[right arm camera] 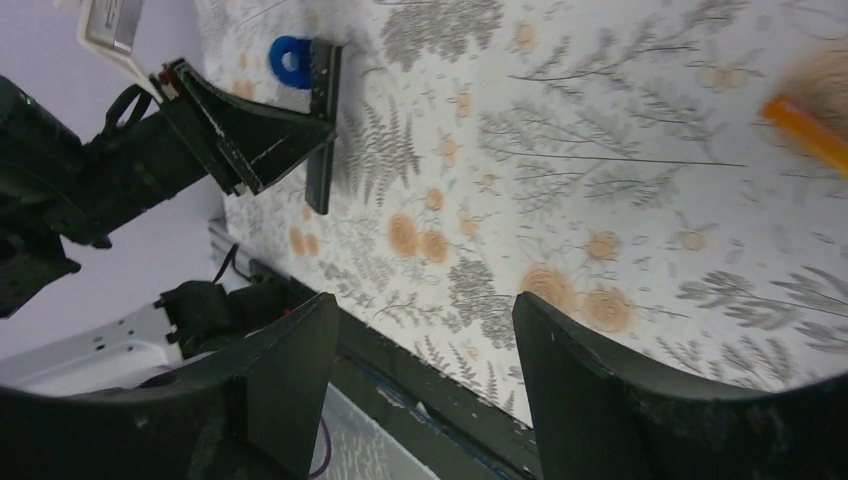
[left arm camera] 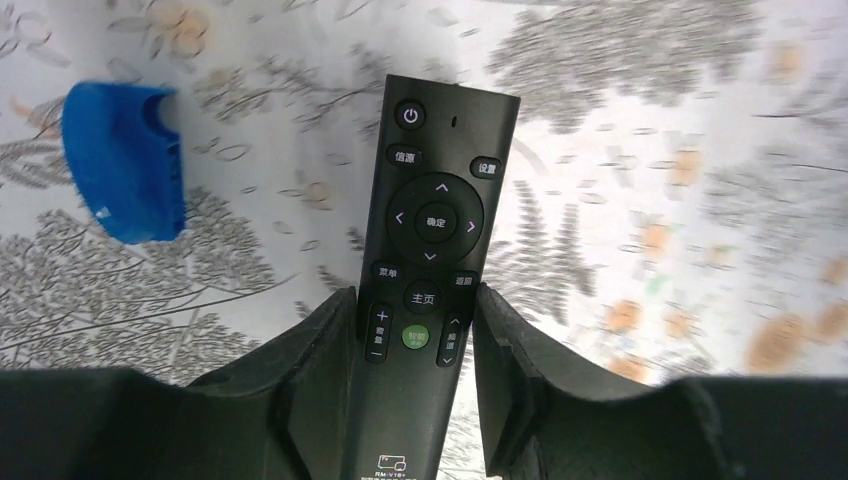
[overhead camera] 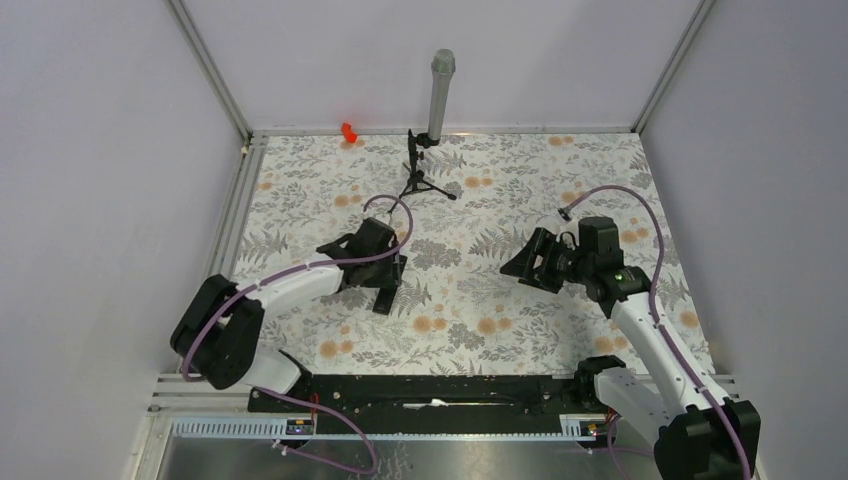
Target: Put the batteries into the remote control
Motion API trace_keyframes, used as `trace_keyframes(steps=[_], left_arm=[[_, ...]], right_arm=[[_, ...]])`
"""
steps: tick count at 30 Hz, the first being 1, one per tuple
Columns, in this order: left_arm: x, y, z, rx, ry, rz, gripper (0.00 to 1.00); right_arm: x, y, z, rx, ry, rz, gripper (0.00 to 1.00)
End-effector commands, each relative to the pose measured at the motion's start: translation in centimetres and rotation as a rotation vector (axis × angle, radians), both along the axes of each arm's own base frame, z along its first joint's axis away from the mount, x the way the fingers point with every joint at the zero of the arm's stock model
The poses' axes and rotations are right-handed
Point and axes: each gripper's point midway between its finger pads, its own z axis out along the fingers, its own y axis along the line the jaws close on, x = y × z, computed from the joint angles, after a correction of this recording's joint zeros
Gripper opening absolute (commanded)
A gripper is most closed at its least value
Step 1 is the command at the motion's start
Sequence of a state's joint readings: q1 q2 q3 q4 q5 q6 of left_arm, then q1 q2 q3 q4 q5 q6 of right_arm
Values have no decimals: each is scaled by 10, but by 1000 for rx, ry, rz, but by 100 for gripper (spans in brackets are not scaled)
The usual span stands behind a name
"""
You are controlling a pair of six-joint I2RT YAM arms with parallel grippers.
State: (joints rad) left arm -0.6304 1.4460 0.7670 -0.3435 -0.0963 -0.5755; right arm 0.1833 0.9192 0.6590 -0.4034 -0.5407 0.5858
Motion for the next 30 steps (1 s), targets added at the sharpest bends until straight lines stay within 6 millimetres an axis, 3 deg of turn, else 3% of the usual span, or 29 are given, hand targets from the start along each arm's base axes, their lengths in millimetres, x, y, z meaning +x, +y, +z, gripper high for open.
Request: trace_keyframes(steps=[1,7,14,16,23,30], left_arm=[[19,-51,85,-263,-164,-130,26],[8,-80,155,-462,-231,-285,26],[-5,-103,224,-686,-264,-346,26],[-8,-107,237,-759,-243,-316,26],[-27,-123,290,-1074,-162,-287,25],[-33,-126,324,-1196,-158,-307,25]], right_arm=[[-5,37,40,168,-114,110,72],[-14,73,71,330,-218,205,75],[-15,82,128,504,-412,215,95],[-15,84,139,521,-448,221,99],[-16,96,158,614,-479,238,100],[-29,116,173,716,-462,348,97]])
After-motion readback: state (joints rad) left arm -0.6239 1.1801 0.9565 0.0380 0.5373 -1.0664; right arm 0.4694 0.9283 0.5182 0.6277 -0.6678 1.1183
